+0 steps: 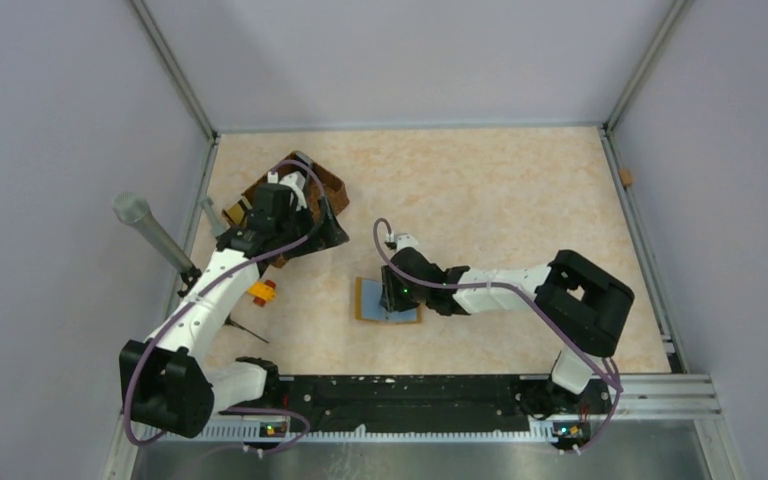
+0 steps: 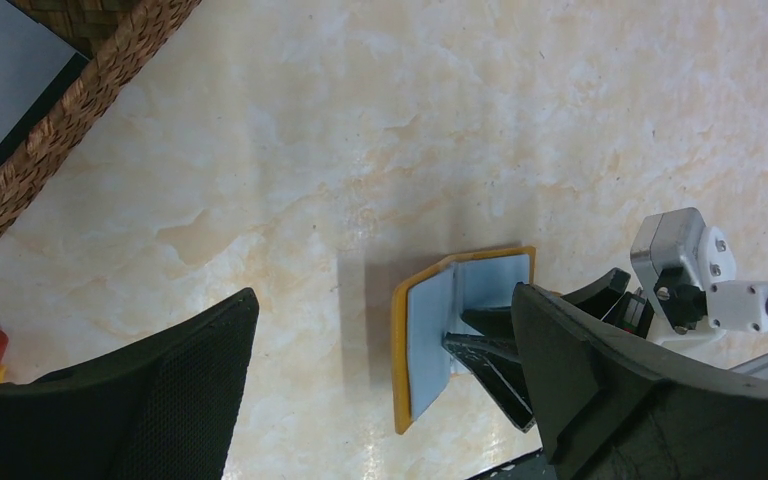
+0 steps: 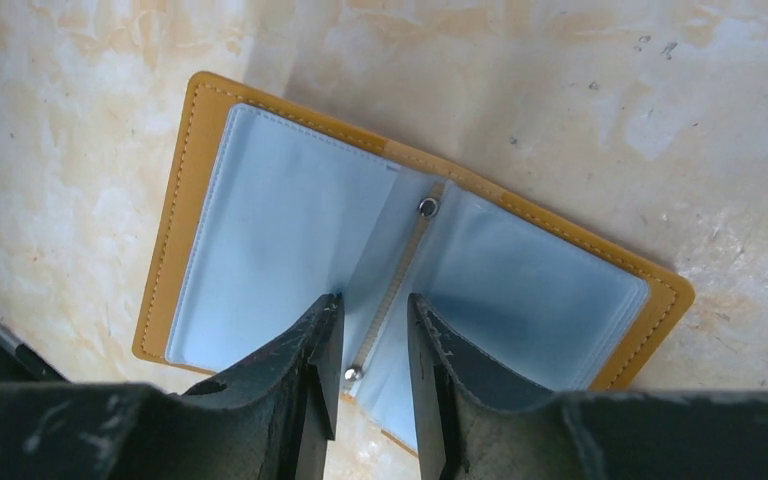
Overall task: Put the credit cards into the card holder
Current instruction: Open the card holder at the center of the board.
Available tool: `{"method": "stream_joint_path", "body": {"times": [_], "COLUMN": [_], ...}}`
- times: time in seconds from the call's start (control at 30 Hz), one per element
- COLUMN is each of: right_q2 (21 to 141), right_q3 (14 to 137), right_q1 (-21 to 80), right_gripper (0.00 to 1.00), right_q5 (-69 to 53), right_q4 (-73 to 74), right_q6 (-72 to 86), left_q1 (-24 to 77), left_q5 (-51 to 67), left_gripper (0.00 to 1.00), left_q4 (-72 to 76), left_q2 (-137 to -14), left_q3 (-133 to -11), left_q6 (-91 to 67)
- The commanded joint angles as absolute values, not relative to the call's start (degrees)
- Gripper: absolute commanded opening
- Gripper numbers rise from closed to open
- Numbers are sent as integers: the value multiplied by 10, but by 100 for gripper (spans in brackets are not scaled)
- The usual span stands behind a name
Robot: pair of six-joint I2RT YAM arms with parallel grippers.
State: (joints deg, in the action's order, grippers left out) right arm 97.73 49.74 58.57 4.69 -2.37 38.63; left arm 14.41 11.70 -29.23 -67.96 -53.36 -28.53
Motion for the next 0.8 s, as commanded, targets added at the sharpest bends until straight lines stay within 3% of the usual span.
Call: {"method": "stream_joint_path", "body": {"times": [0.0, 0.43, 0.77], "right_q2": [1004, 1057, 1091], "right_q3": [530, 588, 610], "right_q1": [597, 639, 659], "right_gripper": [33, 42, 44], "right_q5": [98, 201, 245], "right_q4": [33, 156, 221], "right_q6": [379, 372, 382], "left_q1": [138, 130, 127], "left_q5": [128, 131, 142], "left_gripper": [99, 99, 99], "left_q4": [-286, -282, -262], "left_q2": [-658, -643, -624], "left_q3": [-533, -532, -510], "left_q6": [-281, -281, -286]}}
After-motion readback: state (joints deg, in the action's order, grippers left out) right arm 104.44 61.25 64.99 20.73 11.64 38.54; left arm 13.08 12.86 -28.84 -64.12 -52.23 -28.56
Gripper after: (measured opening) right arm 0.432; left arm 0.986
